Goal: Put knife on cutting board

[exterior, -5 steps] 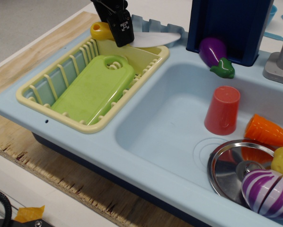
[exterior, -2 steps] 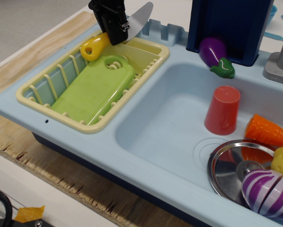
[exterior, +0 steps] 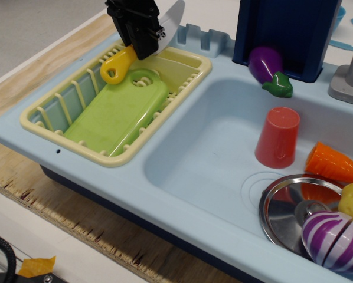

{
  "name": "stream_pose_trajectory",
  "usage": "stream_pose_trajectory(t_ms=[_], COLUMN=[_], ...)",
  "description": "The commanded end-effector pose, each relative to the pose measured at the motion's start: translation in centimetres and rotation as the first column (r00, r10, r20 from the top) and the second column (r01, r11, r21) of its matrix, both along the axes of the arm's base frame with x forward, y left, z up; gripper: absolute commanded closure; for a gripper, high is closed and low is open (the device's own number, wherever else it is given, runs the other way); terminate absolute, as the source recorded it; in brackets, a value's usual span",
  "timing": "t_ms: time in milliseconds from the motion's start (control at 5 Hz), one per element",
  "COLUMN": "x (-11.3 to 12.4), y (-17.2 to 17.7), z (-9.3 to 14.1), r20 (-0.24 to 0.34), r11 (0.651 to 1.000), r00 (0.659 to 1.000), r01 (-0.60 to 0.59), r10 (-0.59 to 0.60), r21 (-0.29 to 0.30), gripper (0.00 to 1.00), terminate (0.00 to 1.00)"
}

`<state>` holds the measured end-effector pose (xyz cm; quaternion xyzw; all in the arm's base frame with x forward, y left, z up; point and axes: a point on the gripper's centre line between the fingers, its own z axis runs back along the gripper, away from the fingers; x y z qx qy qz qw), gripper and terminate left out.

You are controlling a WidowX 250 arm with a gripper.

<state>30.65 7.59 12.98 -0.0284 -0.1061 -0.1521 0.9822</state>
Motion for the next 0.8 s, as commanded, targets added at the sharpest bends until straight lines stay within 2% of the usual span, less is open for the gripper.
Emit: stream_pose_trajectory(t_ms=[0, 400, 600], x=[-2.0, -5.4, -6.6], y=[-1.1, -1.8, -1.9], z=[1.1, 0.2, -0.6], r20=[-0.005, -0.033, -0.036], r11=[0.994, 0.968, 0.956], r00=[0.994, 0.969, 0.960], r01=[-0.112, -0.246, -0.280], r10=[0.112, 0.244, 0.278], r21=[-0.011, -0.058, -0.083], gripper=[1.00, 1.00, 1.00], terminate=[0.00, 0.00, 1.00])
